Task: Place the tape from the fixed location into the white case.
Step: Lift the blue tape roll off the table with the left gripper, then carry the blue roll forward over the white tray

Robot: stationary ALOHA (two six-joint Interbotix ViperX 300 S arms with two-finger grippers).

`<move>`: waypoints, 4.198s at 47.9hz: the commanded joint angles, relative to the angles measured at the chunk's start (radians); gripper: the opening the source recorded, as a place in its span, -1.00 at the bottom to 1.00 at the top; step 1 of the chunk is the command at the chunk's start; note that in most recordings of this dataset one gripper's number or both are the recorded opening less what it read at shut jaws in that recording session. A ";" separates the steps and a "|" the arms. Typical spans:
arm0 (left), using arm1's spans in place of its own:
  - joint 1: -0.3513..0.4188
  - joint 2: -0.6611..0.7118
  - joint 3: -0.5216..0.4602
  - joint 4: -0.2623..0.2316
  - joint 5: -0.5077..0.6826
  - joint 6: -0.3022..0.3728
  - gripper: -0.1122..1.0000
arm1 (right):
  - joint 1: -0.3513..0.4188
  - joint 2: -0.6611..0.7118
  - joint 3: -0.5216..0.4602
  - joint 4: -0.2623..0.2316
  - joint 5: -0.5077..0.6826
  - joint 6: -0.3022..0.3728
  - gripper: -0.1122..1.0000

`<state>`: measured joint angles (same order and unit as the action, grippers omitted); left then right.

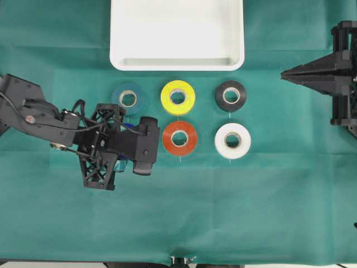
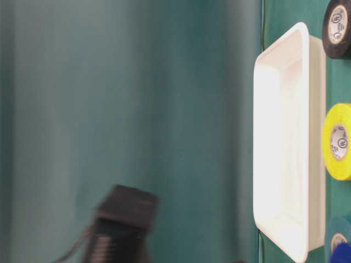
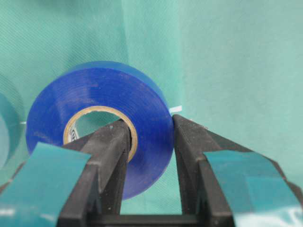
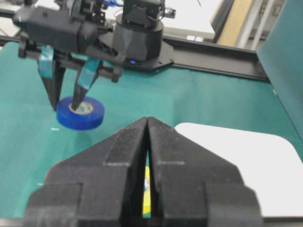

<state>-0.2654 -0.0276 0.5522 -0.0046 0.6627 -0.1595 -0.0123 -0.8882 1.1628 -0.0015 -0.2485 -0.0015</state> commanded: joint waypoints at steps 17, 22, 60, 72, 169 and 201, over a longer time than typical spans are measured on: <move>-0.003 -0.137 -0.155 0.003 0.216 0.000 -0.37 | -0.002 0.005 -0.025 0.000 -0.003 -0.003 -0.80; -0.005 -0.167 -0.195 0.006 0.261 0.000 -0.37 | -0.002 0.005 -0.026 0.000 -0.003 -0.003 -0.80; -0.003 -0.210 -0.344 0.014 0.459 0.000 -0.37 | -0.002 0.005 -0.026 0.000 -0.002 0.002 -0.80; -0.003 -0.210 -0.342 0.015 0.457 0.000 -0.37 | -0.002 0.005 -0.028 0.000 -0.003 0.002 -0.80; 0.469 -0.259 -0.299 0.018 0.453 0.106 -0.37 | -0.002 0.005 -0.028 0.000 0.018 -0.003 -0.80; 0.469 -0.146 -0.368 0.018 0.364 0.175 -0.37 | -0.002 0.005 -0.028 0.000 0.020 -0.003 -0.80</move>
<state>0.2025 -0.1795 0.2362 0.0107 1.0416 -0.0015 -0.0123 -0.8866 1.1628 -0.0015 -0.2255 -0.0031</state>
